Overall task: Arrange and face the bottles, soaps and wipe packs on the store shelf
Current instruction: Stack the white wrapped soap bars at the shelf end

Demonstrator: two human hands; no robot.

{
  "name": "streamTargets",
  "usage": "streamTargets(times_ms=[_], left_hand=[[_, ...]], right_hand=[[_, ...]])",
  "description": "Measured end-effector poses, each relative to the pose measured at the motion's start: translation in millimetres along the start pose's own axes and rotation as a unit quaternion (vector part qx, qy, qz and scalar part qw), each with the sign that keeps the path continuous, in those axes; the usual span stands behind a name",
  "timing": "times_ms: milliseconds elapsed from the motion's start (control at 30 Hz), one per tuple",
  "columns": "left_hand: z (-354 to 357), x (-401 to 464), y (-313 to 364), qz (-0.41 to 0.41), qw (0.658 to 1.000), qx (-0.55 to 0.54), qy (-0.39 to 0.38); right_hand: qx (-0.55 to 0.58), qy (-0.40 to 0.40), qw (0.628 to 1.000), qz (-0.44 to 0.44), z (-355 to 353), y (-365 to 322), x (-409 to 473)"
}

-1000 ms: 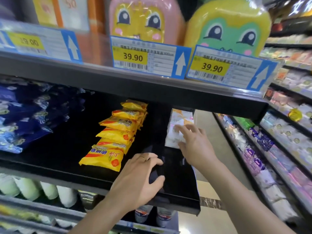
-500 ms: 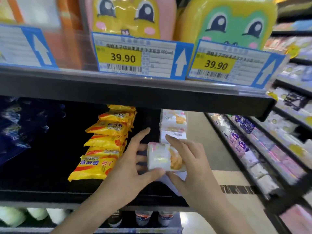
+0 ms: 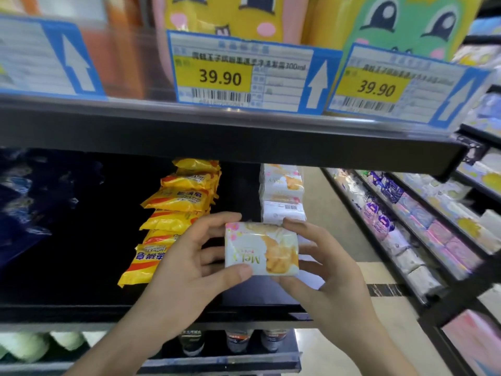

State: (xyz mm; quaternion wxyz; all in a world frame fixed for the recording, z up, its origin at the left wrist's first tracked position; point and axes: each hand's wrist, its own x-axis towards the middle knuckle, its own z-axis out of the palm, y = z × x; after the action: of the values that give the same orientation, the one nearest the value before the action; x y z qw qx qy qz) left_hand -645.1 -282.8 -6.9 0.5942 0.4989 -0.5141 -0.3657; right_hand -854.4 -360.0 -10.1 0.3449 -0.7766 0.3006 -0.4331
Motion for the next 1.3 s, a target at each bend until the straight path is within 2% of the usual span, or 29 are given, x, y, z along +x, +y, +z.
streamTargets(times_ms=[133,267,367,533,867,1033,1300], left_hand=[[-6.3,-6.4,3.8,0.003,0.999,0.021,-0.024],[-16.3,-16.2,12.9,0.011,0.989,0.134,-0.063],[-19.6,-19.2,18.1,0.049,0.966,0.249,-0.043],[-24.7,-18.9,13.0,0.165,0.934,0.317,-0.015],[-19.3,-21.4,11.8,0.218,0.885,0.411,0.019],[-17.3,-20.1,10.7,0.217,0.893,0.393,0.025],[-7.4,-17.7,7.7,0.148,0.943,0.298,0.011]], right_hand=[[0.014,-0.004,1.000,0.016,0.5,-5.5,-2.7],[0.024,-0.016,0.999,0.041,1.4,-10.7,-4.1],[0.041,-0.022,0.997,0.063,2.0,-17.2,-5.4],[0.037,-0.052,0.995,0.075,1.2,-23.7,-8.7],[0.073,-0.088,0.987,0.113,-2.1,-25.1,-14.2],[0.091,-0.093,0.981,0.142,-2.9,-22.3,-16.5],[0.131,-0.057,0.979,0.147,-3.6,-13.4,-18.2]])
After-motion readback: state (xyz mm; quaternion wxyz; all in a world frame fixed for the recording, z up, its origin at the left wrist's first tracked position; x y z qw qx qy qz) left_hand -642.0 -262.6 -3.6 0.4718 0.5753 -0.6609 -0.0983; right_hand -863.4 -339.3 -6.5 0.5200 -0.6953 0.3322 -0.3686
